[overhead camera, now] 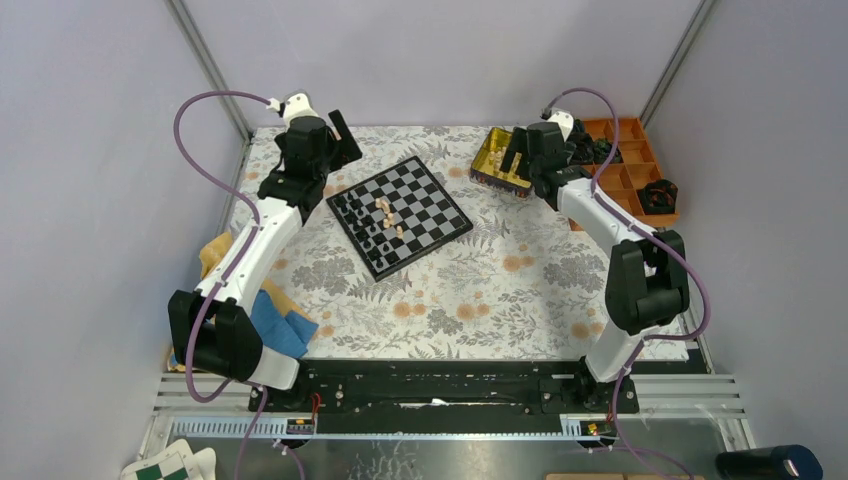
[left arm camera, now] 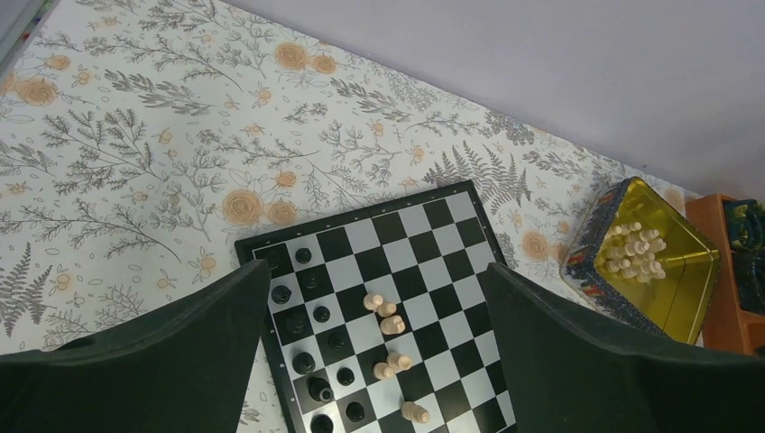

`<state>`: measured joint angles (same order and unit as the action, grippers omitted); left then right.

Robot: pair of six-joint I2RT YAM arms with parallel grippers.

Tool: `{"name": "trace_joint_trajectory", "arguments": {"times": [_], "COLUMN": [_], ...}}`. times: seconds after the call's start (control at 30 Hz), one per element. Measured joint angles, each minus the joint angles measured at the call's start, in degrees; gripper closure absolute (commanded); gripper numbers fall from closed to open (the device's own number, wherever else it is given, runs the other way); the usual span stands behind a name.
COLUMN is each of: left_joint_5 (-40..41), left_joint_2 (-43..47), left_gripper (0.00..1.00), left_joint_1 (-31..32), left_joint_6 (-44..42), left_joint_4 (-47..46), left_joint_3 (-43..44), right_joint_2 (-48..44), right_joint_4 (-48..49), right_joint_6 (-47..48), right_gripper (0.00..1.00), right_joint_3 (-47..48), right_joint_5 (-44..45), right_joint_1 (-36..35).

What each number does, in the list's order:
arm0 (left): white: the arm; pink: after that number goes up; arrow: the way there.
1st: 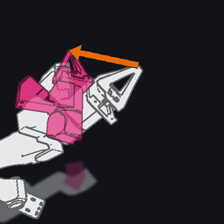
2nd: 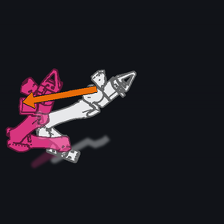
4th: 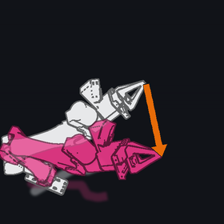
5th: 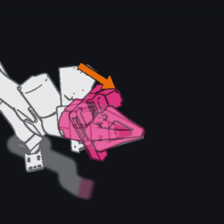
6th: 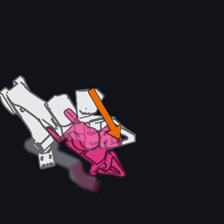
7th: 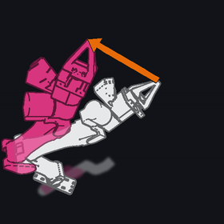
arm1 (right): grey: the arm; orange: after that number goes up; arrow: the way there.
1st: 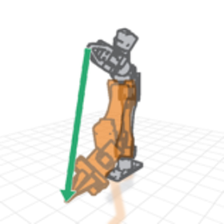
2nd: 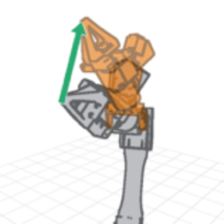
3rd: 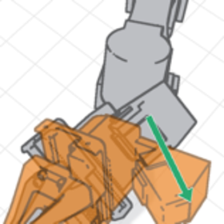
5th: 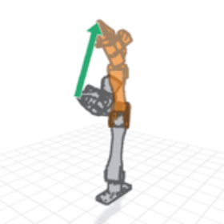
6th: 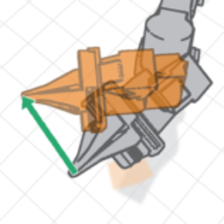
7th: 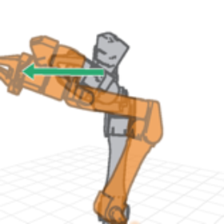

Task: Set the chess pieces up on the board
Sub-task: Move the storage box to the center of the board.

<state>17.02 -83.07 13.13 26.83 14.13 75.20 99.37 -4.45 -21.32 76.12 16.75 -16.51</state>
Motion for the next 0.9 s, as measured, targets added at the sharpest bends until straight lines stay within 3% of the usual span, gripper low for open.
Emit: {"name": "trace_joint_trajectory", "arguments": {"times": [0.5,0.9], "left_joint_5": [1.0,1.4], "left_joint_2": [0.0,0.0], "left_gripper": [0.04,0.04], "left_joint_1": [0.4,0.4], "left_joint_6": [-0.2,-0.7], "left_joint_4": [0.0,-0.1], "left_joint_3": [0.9,0.9], "right_joint_2": [9.2,15.2], "right_joint_4": [-11.2,-14.6], "right_joint_6": [0.0,-4.4], "right_gripper": [0.14,0.21], "right_joint_3": [12.9,13.4], "right_joint_5": [9.7,9.1], "right_joint_1": [0.0,2.3]}}
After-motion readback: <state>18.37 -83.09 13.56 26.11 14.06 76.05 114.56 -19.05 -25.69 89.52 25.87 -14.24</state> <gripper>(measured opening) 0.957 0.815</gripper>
